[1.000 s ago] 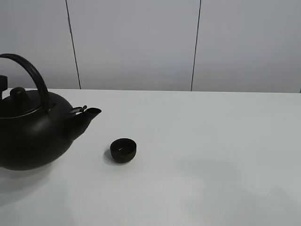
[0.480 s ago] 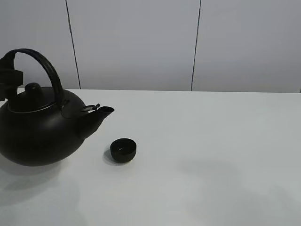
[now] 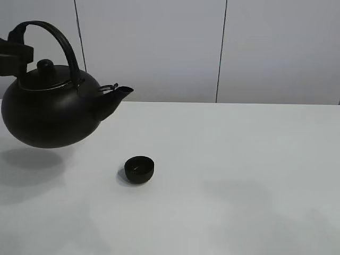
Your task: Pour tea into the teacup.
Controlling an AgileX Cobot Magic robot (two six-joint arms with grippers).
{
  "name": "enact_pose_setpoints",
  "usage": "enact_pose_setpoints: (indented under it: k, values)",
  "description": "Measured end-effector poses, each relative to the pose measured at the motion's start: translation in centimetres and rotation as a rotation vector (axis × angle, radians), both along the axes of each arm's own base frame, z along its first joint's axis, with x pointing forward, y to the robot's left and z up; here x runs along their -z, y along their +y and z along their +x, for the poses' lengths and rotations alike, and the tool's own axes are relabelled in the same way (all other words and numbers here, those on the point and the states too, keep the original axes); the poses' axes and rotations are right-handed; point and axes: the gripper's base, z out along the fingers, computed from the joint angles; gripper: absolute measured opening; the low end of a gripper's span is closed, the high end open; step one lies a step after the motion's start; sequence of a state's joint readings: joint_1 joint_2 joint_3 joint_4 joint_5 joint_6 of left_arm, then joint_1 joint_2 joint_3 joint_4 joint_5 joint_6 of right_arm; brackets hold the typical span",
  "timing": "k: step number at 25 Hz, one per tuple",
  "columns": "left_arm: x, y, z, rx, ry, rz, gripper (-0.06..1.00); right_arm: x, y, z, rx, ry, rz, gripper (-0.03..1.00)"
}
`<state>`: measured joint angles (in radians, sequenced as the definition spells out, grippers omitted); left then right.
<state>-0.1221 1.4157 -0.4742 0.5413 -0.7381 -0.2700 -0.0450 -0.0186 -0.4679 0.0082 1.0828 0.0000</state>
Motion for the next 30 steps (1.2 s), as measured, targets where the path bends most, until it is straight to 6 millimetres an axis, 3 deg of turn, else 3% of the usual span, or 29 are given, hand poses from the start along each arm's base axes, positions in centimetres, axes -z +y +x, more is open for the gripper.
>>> enact_pose_setpoints:
  k: [30]
  values:
    - [0.07,0.05,0.43,-0.017,0.063,0.017,0.12,-0.01,0.0,0.0,0.0,-0.001,0.0,0.52]
